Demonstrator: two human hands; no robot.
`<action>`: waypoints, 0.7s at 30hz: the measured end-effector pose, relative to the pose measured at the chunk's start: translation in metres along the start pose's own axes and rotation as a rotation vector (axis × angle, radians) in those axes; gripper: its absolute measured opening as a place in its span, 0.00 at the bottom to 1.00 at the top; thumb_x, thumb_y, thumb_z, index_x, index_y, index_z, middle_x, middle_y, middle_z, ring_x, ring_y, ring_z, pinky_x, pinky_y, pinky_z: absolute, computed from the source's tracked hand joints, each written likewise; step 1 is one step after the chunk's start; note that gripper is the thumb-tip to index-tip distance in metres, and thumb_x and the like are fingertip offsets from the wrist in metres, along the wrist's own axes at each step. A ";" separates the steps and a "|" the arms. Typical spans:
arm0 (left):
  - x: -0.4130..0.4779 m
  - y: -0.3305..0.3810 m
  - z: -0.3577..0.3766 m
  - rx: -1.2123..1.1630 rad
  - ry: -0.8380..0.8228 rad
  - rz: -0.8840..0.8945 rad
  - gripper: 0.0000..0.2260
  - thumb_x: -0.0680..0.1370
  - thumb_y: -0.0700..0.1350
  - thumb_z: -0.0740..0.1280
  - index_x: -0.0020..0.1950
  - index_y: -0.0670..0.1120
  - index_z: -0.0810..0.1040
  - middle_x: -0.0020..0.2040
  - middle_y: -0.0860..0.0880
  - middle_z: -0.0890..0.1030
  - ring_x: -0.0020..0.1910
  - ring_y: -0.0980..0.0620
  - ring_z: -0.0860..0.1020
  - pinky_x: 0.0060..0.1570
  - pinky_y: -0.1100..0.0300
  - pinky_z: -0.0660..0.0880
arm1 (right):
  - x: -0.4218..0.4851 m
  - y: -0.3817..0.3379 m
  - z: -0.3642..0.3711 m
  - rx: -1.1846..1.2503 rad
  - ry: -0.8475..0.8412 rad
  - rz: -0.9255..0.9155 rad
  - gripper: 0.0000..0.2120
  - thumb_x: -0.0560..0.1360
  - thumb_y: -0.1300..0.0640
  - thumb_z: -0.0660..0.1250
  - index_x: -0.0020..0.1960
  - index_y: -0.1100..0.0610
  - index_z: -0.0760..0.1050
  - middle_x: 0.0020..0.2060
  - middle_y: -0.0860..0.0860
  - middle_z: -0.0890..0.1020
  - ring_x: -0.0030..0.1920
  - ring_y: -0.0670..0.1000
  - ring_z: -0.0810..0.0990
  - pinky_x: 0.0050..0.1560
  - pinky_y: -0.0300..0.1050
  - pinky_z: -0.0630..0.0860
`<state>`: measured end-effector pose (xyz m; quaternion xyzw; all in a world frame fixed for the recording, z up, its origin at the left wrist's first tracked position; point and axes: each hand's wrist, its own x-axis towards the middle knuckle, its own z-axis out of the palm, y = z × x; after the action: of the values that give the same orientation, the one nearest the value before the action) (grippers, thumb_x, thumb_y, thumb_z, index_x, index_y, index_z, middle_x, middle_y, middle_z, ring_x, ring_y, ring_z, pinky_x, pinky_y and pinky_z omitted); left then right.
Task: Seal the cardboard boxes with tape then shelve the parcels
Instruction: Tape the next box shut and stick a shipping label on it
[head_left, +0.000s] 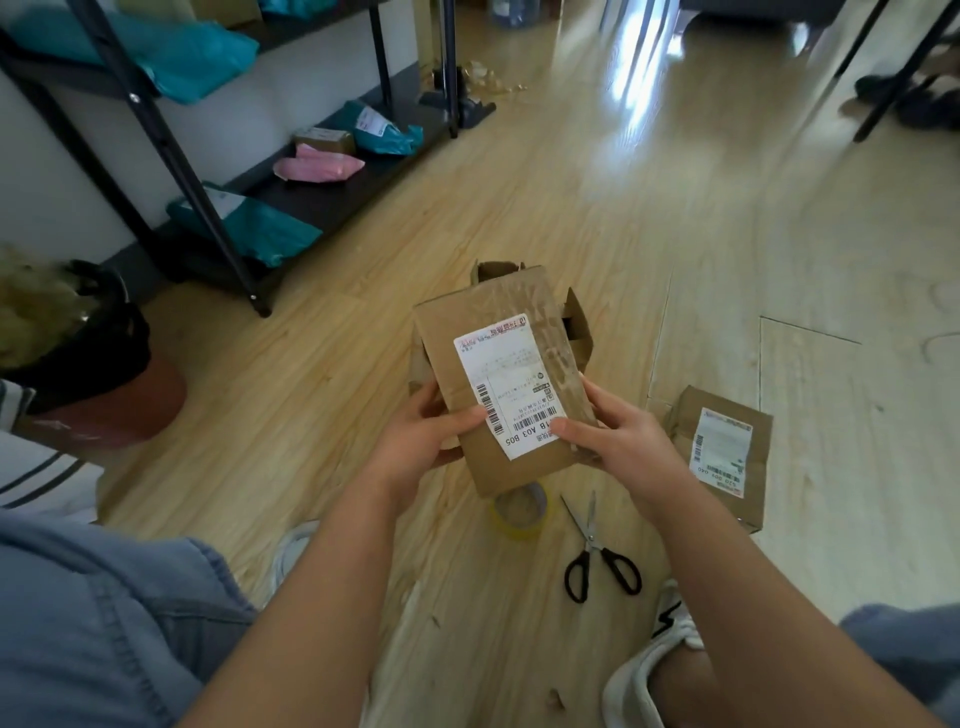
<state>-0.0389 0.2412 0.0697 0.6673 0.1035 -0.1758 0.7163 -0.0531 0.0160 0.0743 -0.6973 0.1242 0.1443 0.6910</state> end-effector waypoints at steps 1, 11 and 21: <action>-0.001 0.000 0.002 -0.002 0.003 0.004 0.20 0.76 0.41 0.72 0.66 0.54 0.76 0.57 0.55 0.84 0.55 0.56 0.82 0.48 0.58 0.78 | 0.000 0.000 -0.001 -0.002 0.005 -0.004 0.38 0.71 0.62 0.77 0.77 0.50 0.66 0.61 0.47 0.82 0.52 0.44 0.85 0.45 0.39 0.82; 0.000 0.006 0.008 0.031 0.169 0.045 0.31 0.74 0.51 0.74 0.74 0.56 0.65 0.61 0.57 0.76 0.63 0.54 0.76 0.64 0.51 0.73 | 0.003 0.002 -0.007 -0.082 -0.039 0.034 0.24 0.77 0.58 0.71 0.71 0.46 0.73 0.52 0.44 0.86 0.50 0.45 0.85 0.46 0.41 0.83; 0.004 0.009 0.002 -0.200 0.348 0.053 0.15 0.78 0.48 0.70 0.65 0.50 0.80 0.55 0.50 0.83 0.53 0.54 0.81 0.56 0.56 0.77 | 0.006 0.016 -0.013 -0.079 -0.116 0.148 0.21 0.77 0.55 0.71 0.69 0.47 0.75 0.55 0.45 0.85 0.58 0.50 0.83 0.57 0.51 0.82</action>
<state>-0.0319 0.2392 0.0761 0.6156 0.2252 -0.0276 0.7547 -0.0525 0.0028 0.0575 -0.7036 0.1292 0.2397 0.6563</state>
